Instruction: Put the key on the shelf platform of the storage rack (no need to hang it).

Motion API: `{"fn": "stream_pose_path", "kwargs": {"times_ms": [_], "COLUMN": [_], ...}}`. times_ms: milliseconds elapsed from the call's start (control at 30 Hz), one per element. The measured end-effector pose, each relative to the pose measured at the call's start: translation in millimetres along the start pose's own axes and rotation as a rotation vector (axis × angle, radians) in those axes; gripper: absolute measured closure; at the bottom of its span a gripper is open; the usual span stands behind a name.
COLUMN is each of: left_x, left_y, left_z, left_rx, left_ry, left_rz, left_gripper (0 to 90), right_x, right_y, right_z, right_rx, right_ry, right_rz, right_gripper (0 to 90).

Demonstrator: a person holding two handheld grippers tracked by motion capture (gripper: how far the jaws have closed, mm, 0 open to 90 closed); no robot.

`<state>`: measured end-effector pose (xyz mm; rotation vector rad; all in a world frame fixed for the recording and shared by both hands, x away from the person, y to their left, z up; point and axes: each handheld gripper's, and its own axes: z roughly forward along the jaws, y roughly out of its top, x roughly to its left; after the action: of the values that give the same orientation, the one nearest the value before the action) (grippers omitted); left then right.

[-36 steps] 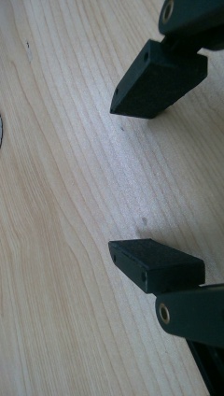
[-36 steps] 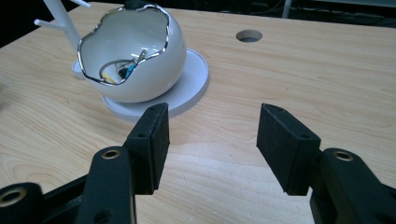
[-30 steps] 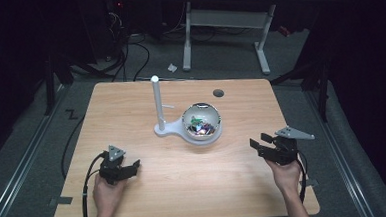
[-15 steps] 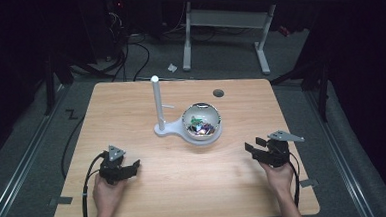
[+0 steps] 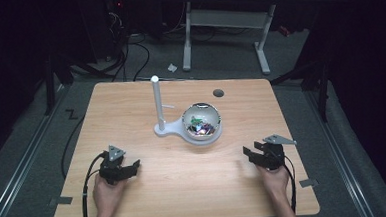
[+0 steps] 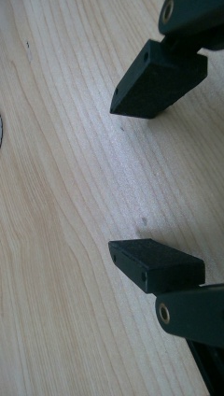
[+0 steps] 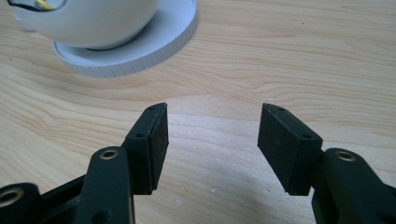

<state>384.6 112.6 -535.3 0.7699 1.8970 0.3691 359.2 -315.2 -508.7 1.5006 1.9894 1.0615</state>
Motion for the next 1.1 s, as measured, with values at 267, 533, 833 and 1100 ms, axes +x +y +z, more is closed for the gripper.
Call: {"fn": "stream_pose_path", "kwargs": {"times_ms": [267, 533, 833, 1100], "left_x": [0.0, -0.1, -0.6, -0.7], "left_y": [0.0, -0.1, -0.4, -0.4], "left_z": [0.0, 0.0, -0.4, -0.4], "left_rx": [0.0, 0.0, 0.002, 0.001], "left_ry": [0.0, 0.001, 0.005, 0.005], "left_rz": [0.0, -0.001, -0.009, -0.01], "left_gripper": [28.9, 28.9, 28.9, 28.9], "right_x": [-0.8, 0.8, -0.5, -0.4], "right_y": [-7.1, -11.4, -12.2, -12.4], "right_z": [10.2, 18.3, 19.6, 19.4], "right_rx": [0.031, 0.081, 0.086, 0.086], "right_ry": [-0.041, -0.101, -0.111, -0.115], "right_rz": [-0.009, -0.055, -0.069, -0.065], "right_gripper": [43.0, 41.3, 39.5, 38.9]}}
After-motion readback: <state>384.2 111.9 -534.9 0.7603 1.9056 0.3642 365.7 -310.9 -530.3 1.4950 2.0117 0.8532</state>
